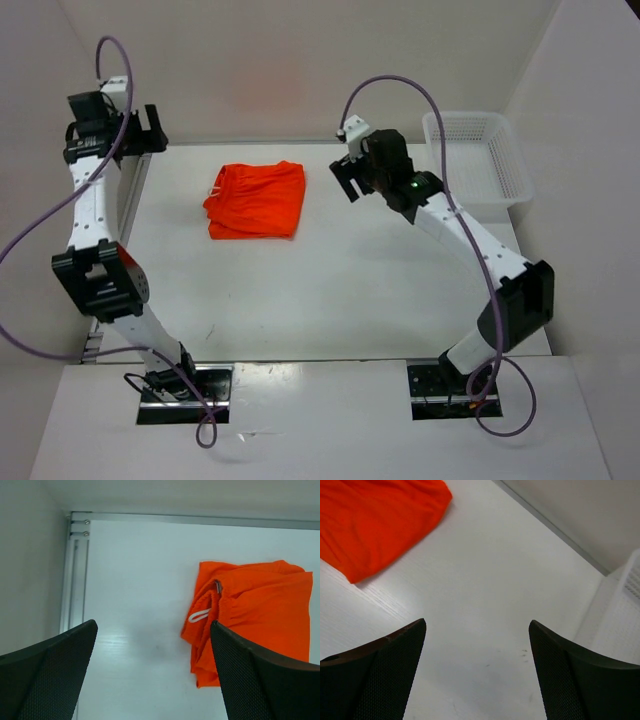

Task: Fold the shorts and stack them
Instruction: Fold the shorts

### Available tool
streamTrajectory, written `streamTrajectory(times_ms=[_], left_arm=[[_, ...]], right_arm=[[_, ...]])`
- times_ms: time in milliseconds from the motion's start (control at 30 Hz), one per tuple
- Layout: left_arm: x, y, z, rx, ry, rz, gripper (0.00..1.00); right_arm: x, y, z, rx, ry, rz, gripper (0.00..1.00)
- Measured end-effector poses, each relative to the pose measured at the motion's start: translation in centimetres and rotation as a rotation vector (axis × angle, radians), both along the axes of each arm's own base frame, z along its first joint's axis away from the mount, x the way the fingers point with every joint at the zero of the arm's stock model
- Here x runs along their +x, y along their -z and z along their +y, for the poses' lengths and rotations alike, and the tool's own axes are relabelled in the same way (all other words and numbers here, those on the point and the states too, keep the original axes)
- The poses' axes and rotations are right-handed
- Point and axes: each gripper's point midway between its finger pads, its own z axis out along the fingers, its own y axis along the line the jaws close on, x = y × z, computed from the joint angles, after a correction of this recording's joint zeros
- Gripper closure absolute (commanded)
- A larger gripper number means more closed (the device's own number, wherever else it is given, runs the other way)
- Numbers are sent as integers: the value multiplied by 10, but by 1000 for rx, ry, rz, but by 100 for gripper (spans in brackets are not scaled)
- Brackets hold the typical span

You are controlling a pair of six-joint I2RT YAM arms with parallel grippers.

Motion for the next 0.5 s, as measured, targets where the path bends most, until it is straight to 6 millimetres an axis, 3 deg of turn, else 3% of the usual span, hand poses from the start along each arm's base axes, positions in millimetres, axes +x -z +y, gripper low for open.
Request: streamTrajectory(times_ms=[100, 267, 333, 500], left_arm=[[-38, 2, 12, 6, -57, 11, 0], [-102, 61, -1, 13, -111, 141, 0], [-123, 76, 0, 19, -140, 182, 0], [-159, 76, 19, 50, -239, 161, 0]], right_arm=[[-13, -2, -33, -29, 53, -23, 11], [-38, 34, -61, -101, 81, 29, 9], [-46, 52, -67, -130, 79, 61, 9], [-55, 76, -73, -172, 71, 105, 9]])
